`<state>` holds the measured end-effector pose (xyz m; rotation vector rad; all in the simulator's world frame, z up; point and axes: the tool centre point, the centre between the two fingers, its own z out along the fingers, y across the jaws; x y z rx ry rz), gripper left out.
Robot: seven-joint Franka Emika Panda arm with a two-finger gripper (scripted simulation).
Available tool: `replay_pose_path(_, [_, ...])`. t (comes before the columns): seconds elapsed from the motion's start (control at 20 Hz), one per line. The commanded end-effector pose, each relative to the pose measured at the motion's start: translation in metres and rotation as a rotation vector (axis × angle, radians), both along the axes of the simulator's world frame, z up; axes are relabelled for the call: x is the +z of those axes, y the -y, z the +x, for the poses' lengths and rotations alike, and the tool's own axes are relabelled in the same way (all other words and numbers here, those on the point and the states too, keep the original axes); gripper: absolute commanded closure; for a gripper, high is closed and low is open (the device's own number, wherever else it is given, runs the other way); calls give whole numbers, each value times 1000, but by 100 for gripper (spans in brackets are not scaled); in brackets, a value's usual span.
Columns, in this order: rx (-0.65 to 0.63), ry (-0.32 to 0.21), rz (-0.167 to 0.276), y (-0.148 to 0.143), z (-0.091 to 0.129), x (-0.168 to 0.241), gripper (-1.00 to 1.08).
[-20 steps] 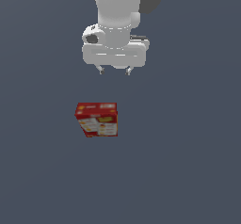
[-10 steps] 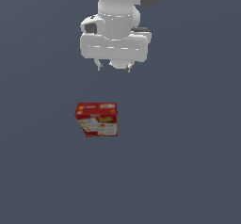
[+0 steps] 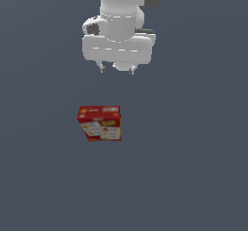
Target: Pick up the object and move it to a goal position.
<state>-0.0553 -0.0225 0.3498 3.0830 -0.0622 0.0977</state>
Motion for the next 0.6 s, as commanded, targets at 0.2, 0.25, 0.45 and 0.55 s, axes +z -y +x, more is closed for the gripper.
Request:
replay_pose_path(0.2, [-74, 0, 10, 3, 4, -5, -92])
replay_pose_path(0.25, [-90, 0, 12, 4, 5, -6, -92])
replay_pose_path(0.45, [-169, 0, 21, 7, 9, -11, -92])
replay_pose_path(0.55, [-217, 0, 27, 9, 12, -14, -92])
